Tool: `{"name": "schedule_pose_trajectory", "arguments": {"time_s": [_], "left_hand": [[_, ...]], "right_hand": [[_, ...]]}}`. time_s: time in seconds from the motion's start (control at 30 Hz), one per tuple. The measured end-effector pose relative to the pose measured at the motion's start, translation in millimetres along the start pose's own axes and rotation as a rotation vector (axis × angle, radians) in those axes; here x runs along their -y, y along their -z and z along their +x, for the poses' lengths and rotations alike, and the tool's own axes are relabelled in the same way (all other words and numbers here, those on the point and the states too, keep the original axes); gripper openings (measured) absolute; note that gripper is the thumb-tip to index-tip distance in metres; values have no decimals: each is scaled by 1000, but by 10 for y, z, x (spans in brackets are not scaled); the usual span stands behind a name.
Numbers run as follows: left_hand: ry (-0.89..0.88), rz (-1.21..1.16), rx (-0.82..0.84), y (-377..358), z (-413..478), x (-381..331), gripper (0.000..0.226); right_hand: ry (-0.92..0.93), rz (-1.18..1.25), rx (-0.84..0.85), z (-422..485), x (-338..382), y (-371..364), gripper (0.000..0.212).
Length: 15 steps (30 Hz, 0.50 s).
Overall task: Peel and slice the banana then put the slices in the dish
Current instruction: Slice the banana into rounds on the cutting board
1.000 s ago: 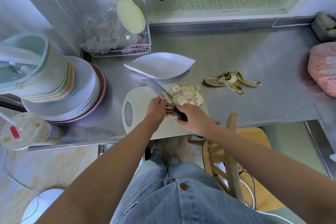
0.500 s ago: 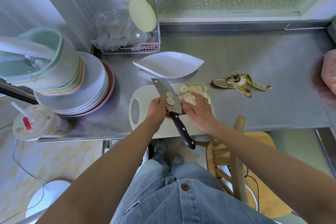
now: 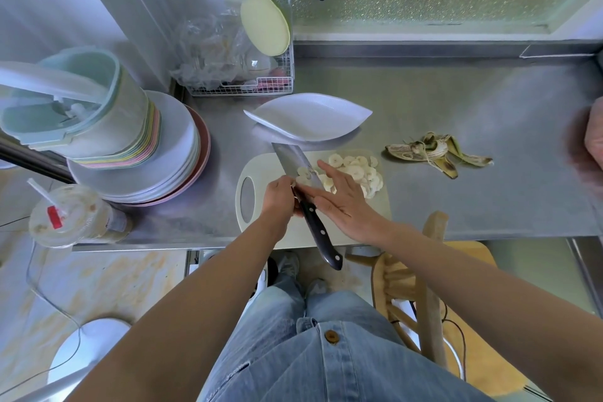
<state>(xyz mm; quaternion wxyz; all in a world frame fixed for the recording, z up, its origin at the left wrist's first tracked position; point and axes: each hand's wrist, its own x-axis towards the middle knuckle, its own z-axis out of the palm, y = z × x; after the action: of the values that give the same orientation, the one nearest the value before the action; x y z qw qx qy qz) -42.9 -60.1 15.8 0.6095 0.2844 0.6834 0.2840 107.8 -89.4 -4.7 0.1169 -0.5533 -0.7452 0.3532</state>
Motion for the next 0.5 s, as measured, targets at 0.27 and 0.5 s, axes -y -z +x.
{"name": "schedule_pose_trajectory", "arguments": {"time_s": [0.27,0.5], "left_hand": [[-91,166,36,46,-9,60,23],[-93,174,36,121,-25,70,19]], "right_hand": [[-189,-18,-1,84,34,24,57],[-263,-58,27,136,33,-98,50]]}}
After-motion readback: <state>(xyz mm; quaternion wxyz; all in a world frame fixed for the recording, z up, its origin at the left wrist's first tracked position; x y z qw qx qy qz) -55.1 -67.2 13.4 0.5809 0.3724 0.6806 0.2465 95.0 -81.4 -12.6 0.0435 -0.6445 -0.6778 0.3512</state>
